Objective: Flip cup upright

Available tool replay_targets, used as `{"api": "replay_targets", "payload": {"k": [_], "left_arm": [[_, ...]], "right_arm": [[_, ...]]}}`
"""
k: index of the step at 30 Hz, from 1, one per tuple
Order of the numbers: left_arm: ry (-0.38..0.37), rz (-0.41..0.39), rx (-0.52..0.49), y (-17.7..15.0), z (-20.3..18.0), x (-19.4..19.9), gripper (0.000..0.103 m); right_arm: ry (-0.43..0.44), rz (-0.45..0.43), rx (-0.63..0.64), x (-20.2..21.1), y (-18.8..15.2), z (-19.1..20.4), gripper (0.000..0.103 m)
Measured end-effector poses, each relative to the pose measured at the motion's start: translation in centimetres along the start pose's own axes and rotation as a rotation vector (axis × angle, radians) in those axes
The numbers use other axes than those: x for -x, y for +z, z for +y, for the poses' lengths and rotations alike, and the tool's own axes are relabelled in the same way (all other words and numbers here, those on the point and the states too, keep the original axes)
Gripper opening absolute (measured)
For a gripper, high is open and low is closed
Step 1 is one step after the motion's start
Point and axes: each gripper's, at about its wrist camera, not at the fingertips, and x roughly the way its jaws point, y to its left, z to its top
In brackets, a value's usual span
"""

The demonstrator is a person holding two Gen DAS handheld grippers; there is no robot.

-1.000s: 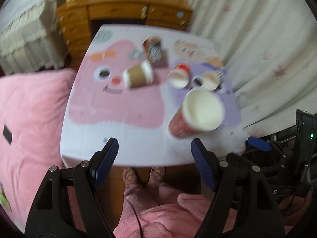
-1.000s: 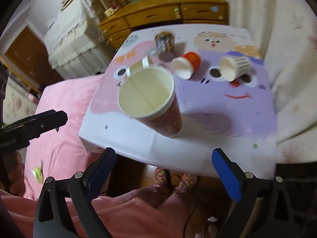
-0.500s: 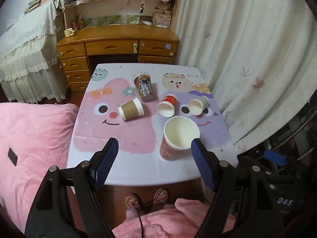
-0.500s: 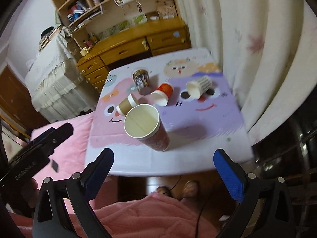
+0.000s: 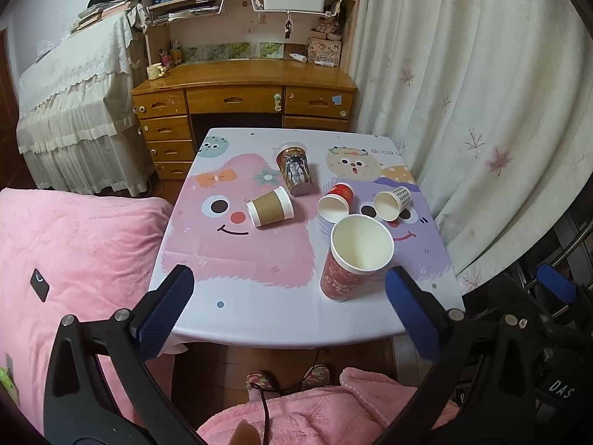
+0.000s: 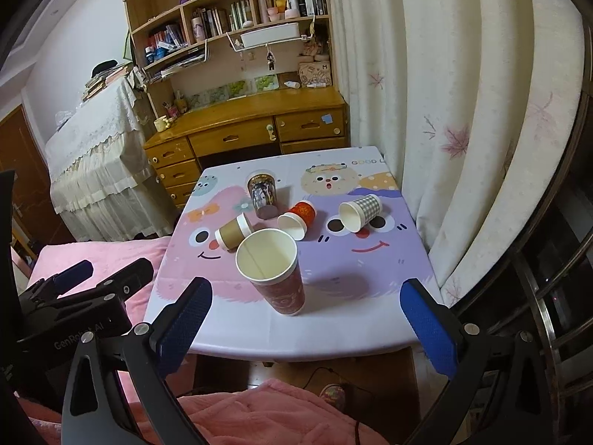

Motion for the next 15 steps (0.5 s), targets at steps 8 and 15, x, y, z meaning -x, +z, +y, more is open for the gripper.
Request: {"api": "replay_targets", "payload": {"k": [8,15], "left_arm": [[0.008,-0.007,-0.009,-0.06,-0.54,0.07,0.102],[0.008,0.01,-0.018,-0.08,-0.71,-0.27,0.102]], "right_arm": [[-0.01,-0.017,0.015,0.44,-0.43,0.27,0.102],[-0.011,-0.015,0.009,0.57,-0.36,0.29,0.102]]}}
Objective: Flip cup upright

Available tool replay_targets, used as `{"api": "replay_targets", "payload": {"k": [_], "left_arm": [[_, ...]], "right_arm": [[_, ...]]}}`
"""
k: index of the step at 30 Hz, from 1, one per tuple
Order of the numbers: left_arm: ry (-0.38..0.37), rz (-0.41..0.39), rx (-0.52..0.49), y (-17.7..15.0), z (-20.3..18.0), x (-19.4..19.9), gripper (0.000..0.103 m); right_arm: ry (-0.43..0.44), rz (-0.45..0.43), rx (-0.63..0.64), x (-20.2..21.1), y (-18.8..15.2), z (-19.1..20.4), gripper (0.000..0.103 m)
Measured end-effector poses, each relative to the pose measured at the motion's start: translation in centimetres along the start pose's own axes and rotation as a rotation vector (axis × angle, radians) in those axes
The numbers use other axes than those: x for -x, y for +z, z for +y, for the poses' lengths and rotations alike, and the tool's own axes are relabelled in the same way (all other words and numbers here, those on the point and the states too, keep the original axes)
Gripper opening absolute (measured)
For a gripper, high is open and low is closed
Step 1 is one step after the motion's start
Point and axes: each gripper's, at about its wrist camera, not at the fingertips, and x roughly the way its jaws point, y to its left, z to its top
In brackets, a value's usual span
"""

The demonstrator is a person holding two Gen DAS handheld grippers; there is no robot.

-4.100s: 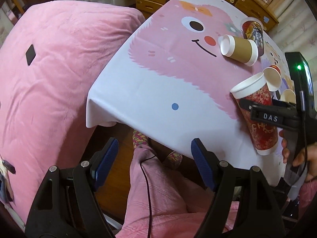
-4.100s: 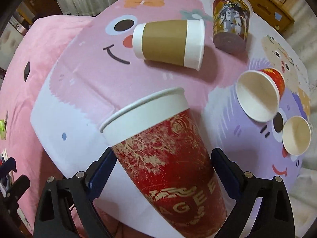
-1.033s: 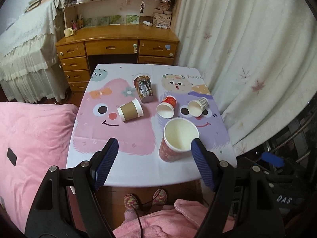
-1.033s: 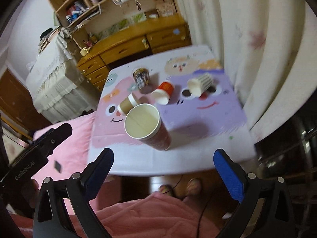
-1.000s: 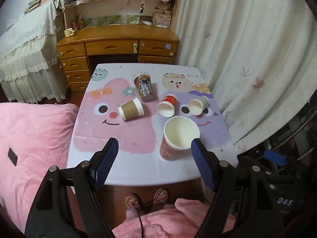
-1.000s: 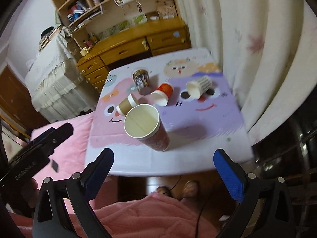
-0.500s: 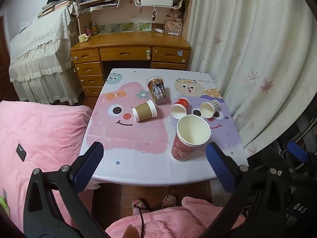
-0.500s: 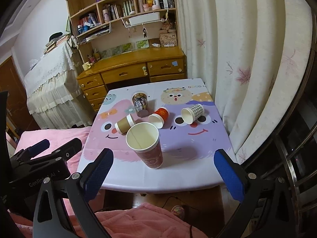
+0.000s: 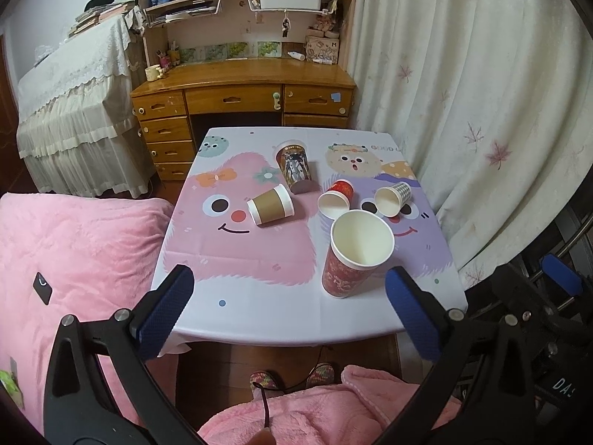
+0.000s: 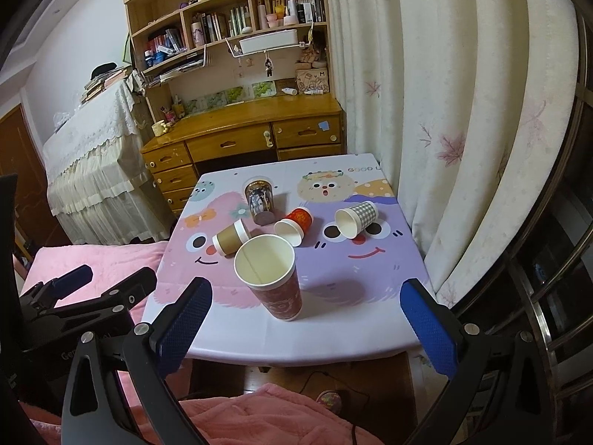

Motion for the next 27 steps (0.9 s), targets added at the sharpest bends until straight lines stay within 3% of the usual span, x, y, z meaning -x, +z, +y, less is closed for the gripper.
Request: {"api": "replay_targets", "payload": {"k": [27], "left_arm": [[-0.039,0.022,-0.02,0.9,0.2,-1.6,0.102]], "right_arm": [[-0.013,0.051,-0.016,-2.4,1.0,0.6,0.102]]}}
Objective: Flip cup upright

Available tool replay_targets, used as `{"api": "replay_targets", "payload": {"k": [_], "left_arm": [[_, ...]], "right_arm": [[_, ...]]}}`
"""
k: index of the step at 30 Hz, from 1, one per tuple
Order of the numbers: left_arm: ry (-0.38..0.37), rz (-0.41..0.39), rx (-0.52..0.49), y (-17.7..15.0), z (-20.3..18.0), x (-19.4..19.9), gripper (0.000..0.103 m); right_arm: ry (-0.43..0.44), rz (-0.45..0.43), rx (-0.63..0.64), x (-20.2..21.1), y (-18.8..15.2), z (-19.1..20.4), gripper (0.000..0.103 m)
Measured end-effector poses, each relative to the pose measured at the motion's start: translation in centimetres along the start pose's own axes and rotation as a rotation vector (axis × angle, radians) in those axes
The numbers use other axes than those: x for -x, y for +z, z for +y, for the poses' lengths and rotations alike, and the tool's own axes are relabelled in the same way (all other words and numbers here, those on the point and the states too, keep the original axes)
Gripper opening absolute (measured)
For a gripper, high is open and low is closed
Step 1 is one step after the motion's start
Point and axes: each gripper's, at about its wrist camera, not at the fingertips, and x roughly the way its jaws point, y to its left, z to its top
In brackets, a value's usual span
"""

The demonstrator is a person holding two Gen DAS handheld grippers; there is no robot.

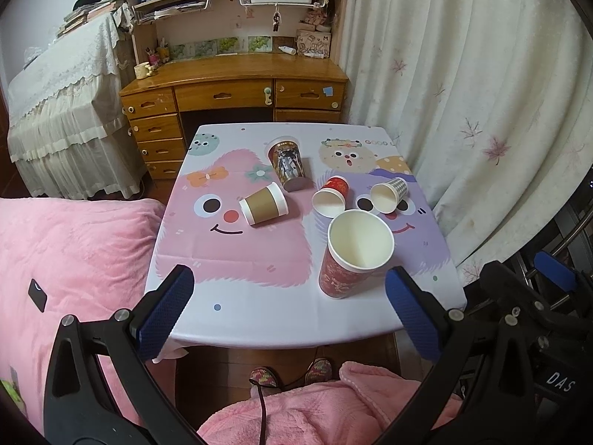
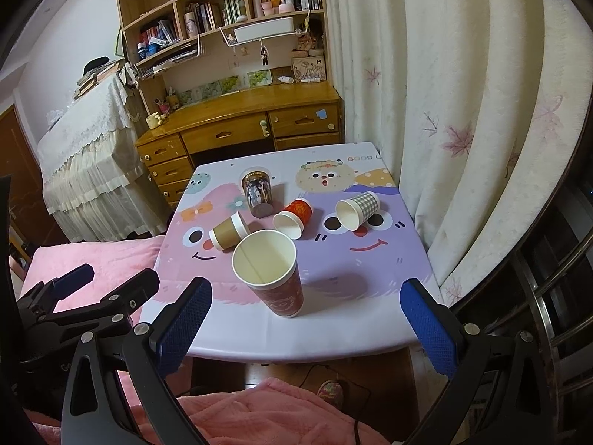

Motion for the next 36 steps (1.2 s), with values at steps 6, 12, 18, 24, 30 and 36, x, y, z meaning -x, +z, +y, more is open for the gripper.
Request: {"api": "replay_targets", "payload": {"k": [6,12,18,24,30,36], "left_arm": [[-0.001,0.001,-0.003,0.1,0.2,-0.3,0.102],[-0.002,0.008,-0.002,0.4,0.6,-0.8,0.102],[0.0,0.015,-0.001,0.6,1.4,-1.3,0.102],[0.0,0.019,-0.004,0.7,1.7,-1.4,0.102],[-0.001,0.021,-0.004,0.7,1.7,-1.5,0.102],[-0.001,0.023,-0.005,0.7,1.7,-1.6,0.102]], "right_arm": [[-0.002,0.002,-0.002,-0.2,0.1,0.0,0.102],[-0.001,0.007,0.0,-0.5,0.1,0.2,0.102],[0.006,0.016,0.004,-0.9,0.4,0.2,0.102],[0.007,0.021,0.002,-1.2,0.6,0.1,0.102],[0.007,0.023,0.002,-1.3,0.7,0.1,0.102],[0.006,0.024,0.001,-1.3,0.7,0.1,0.102]]}}
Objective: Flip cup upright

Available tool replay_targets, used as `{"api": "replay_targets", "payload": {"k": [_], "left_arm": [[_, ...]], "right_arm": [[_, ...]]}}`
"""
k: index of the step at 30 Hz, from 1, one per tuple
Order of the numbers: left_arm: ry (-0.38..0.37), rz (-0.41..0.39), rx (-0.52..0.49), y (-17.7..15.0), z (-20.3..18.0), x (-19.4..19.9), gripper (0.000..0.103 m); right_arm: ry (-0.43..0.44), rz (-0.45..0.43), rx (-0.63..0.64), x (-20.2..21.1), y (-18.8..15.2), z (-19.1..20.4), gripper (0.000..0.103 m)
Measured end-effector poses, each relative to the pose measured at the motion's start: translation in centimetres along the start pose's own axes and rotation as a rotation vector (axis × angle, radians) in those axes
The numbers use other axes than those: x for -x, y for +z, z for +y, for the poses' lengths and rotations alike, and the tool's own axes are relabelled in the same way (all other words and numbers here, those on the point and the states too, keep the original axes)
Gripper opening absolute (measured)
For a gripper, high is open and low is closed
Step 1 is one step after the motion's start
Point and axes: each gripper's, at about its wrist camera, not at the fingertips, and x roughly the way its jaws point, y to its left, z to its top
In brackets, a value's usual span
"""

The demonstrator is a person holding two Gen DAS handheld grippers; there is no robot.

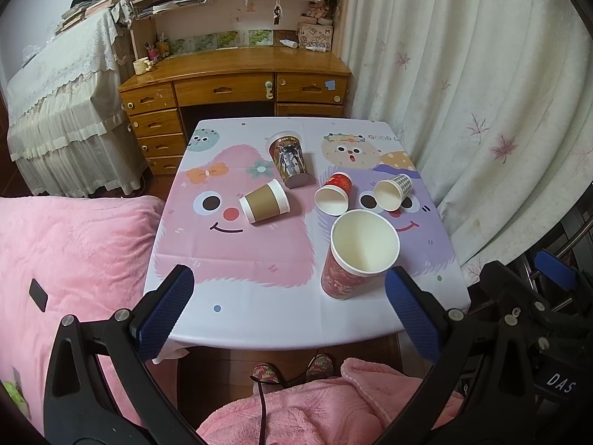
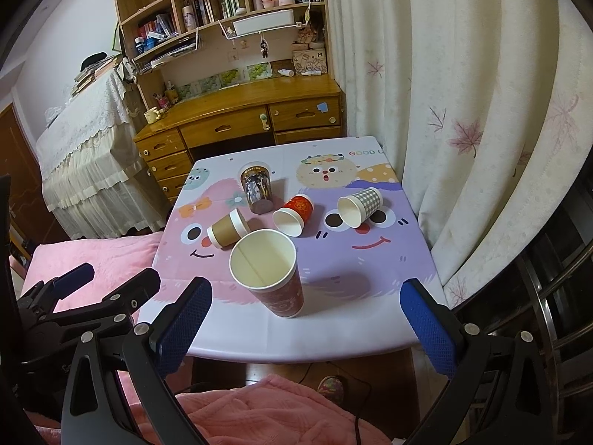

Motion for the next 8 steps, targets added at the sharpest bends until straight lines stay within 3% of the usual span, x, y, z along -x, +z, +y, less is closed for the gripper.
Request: {"api": "replay_targets", "payload": {"k": [8], "left_arm": [[0.0,0.004,-0.007,0.07,-0.07,-0.45,0.102]], "right_arm": [[0.002,0.0,-0.001,-0.14,-0.07,-0.22,0.103]]}}
